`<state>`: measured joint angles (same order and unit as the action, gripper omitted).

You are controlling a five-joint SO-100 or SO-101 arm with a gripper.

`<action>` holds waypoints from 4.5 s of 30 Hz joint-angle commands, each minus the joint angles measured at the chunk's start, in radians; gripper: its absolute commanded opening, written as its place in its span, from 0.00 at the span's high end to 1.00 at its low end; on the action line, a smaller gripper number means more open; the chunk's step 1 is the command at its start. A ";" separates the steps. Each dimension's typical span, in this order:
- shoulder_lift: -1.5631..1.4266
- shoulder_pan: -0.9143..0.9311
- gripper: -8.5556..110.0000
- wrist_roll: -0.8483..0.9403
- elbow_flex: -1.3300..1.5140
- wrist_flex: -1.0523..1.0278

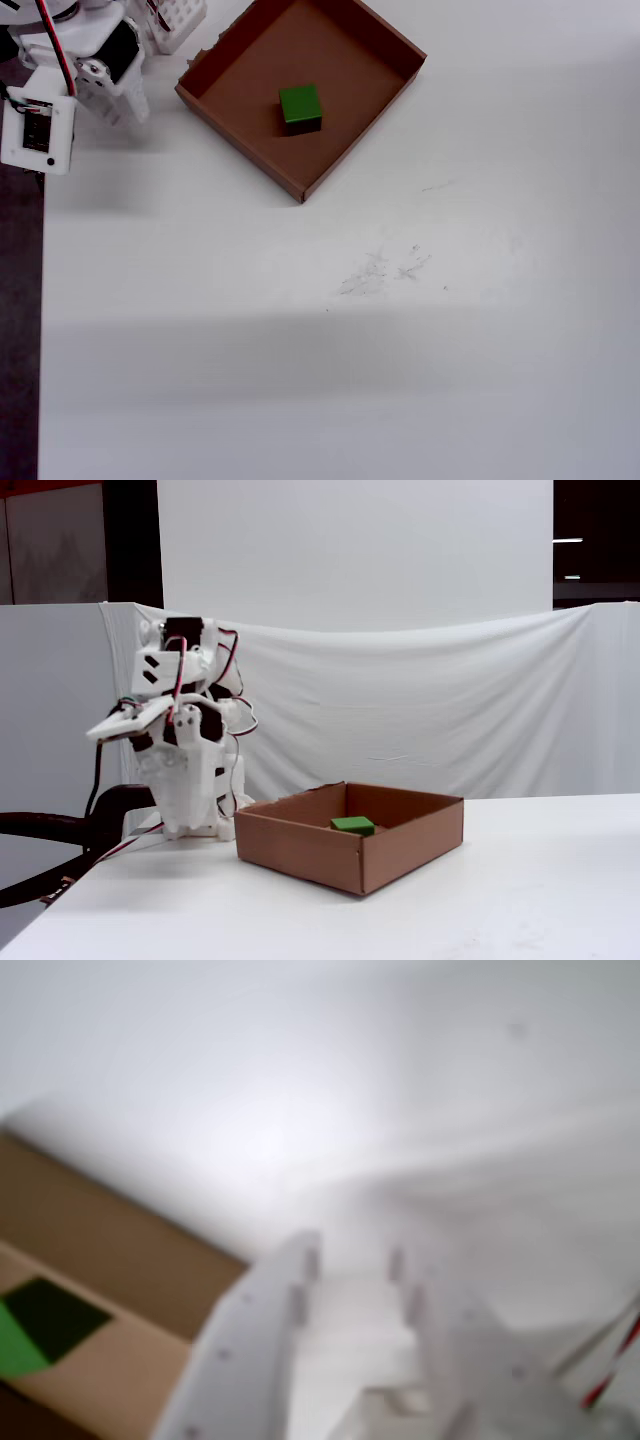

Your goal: Grasp a green cube and put it in a box.

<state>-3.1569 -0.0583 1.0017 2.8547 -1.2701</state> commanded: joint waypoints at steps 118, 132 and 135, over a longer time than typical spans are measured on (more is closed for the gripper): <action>-0.026 -0.067 0.75 0.161 0.118 0.023; -0.026 -0.067 0.75 0.158 0.118 0.025; -0.026 -0.067 0.75 0.158 0.118 0.025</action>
<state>-3.1784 -0.1289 1.1658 2.9775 -1.2395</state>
